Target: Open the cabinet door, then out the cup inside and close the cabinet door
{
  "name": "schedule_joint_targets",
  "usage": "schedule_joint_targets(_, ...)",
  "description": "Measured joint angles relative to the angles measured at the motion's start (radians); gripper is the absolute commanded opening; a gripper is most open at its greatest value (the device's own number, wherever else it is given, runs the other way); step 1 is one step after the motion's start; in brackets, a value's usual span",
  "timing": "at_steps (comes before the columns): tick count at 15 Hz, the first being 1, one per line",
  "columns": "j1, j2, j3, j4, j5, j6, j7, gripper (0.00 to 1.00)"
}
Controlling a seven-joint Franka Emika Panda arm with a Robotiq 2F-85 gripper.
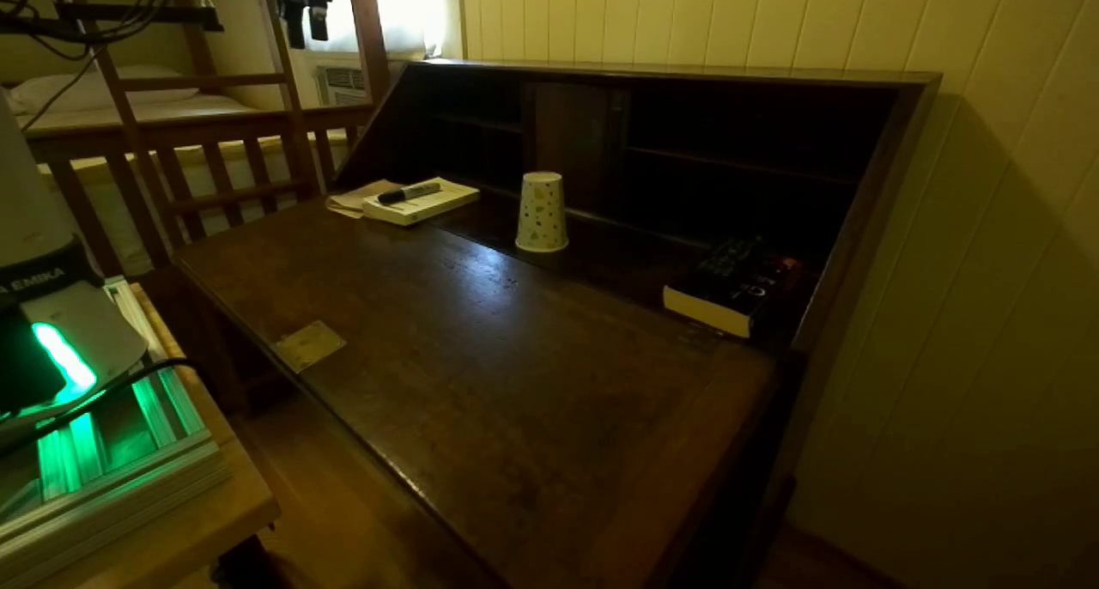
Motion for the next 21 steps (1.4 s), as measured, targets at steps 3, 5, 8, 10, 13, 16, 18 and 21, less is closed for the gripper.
schedule_joint_targets(3, -0.031, 0.072, -0.020, 0.024, -0.041, 0.118, 0.047, 1.00)
schedule_joint_targets(5, -0.043, 0.120, -0.030, 0.046, -0.074, 0.180, 0.075, 1.00)
schedule_joint_targets(8, -0.053, 0.186, -0.042, 0.084, -0.137, 0.233, 0.122, 1.00)
schedule_joint_targets(10, -0.055, 0.227, -0.050, 0.115, -0.163, 0.234, 0.166, 1.00)
schedule_joint_targets(13, -0.055, 0.253, -0.052, 0.135, -0.168, 0.234, 0.181, 1.00)
schedule_joint_targets(16, -0.055, 0.254, -0.052, 0.138, -0.169, 0.234, 0.184, 1.00)
schedule_joint_targets(18, -0.055, 0.254, -0.052, 0.139, -0.169, 0.234, 0.184, 1.00)
schedule_joint_targets(21, -0.055, 0.254, -0.052, 0.140, -0.169, 0.234, 0.185, 1.00)
